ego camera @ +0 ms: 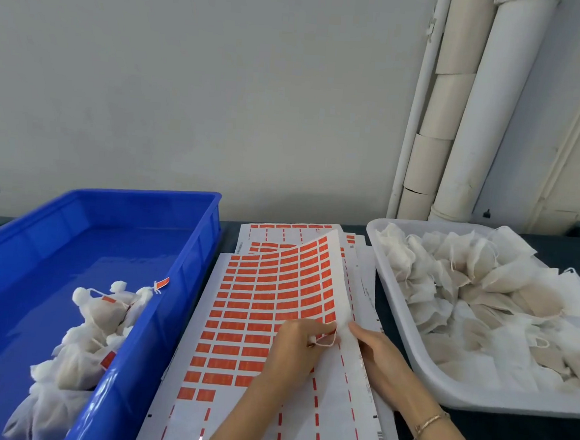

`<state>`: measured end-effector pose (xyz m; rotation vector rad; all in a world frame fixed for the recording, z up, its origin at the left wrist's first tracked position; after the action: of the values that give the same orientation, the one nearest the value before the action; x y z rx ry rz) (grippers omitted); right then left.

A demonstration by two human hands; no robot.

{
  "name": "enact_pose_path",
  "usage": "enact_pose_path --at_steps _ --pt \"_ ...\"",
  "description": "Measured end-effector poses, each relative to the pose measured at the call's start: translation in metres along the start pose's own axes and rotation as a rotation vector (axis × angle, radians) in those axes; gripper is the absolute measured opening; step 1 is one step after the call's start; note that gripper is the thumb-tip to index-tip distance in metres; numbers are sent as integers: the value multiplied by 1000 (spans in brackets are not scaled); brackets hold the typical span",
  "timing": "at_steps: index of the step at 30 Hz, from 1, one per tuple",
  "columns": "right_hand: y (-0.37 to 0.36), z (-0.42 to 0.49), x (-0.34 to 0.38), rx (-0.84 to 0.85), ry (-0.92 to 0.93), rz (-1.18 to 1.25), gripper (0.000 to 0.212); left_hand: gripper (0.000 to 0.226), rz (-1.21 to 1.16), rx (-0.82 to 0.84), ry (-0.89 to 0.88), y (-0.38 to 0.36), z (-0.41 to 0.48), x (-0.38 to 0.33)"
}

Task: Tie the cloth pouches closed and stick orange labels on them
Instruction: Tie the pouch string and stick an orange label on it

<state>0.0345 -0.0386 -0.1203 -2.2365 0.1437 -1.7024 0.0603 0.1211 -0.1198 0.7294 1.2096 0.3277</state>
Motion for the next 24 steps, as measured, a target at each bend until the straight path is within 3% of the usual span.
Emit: enact_pose_path --at_steps 12,18,24 --pt "2 3 -6 -42 -2 -83 35 37 365 61 -301 -1 -6 8" --pt "1 2 -6 -76 1 -84 35 37 356 46 -353 -1 -8 9" --pt "1 1 -5 -94 9 -44 39 31 179 -16 -239 1 -12 8"
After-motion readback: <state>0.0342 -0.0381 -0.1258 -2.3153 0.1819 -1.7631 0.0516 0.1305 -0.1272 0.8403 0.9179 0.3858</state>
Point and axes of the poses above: each hand's wrist, its own z-axis towards the middle knuckle, its own y-axis out of the back of the hand, x = y × z, the point moved 1 cm from there along z, towards the middle knuckle, and after that the axes turned 4 degrees about x, right-handed, at the moved point
